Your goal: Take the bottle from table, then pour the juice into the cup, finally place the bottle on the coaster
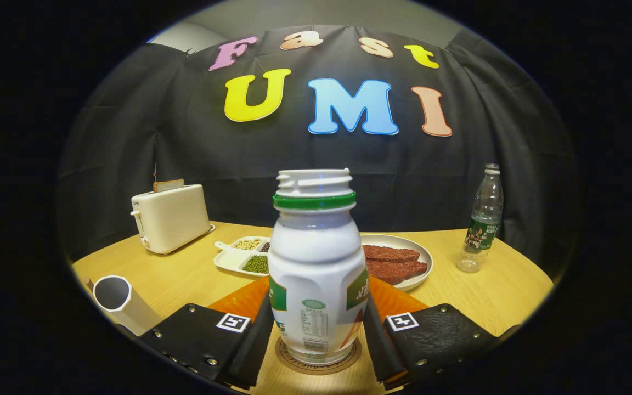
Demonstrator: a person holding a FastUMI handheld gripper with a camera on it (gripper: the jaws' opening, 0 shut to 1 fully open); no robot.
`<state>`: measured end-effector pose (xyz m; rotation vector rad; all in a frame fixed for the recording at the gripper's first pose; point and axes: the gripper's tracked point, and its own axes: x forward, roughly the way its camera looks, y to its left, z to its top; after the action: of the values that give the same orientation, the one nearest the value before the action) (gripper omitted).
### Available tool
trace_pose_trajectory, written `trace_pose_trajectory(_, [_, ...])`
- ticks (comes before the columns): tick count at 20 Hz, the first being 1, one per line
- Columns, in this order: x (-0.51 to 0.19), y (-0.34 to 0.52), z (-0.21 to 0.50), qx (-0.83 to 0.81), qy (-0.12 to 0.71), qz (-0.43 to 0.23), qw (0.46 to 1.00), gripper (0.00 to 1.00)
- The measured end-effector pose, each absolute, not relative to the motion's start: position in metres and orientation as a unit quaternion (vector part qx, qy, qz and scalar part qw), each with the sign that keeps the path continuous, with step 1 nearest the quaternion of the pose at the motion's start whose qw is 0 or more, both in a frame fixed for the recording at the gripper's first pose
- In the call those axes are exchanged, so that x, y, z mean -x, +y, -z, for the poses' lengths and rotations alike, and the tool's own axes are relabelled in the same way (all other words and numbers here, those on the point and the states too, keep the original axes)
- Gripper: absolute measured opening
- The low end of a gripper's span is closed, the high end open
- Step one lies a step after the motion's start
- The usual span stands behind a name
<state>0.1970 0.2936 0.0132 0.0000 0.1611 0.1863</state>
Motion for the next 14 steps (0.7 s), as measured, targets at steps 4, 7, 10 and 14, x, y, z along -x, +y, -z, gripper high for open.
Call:
trace_pose_trajectory(4, [-0.196, 0.298, -0.012, 0.007, 0.070, -0.100, 0.992, 0.76])
trace_pose_trajectory(7, [-0.195, 0.298, -0.016, 0.006, 0.063, -0.109, 0.992, 0.78])
trace_pose_trajectory(10, [-0.191, 0.297, -0.030, 0.005, 0.049, -0.102, 0.994, 0.97])
trace_pose_trajectory(14, [-0.178, 0.297, -0.065, 0.006, 0.014, -0.093, 0.996, 0.98])
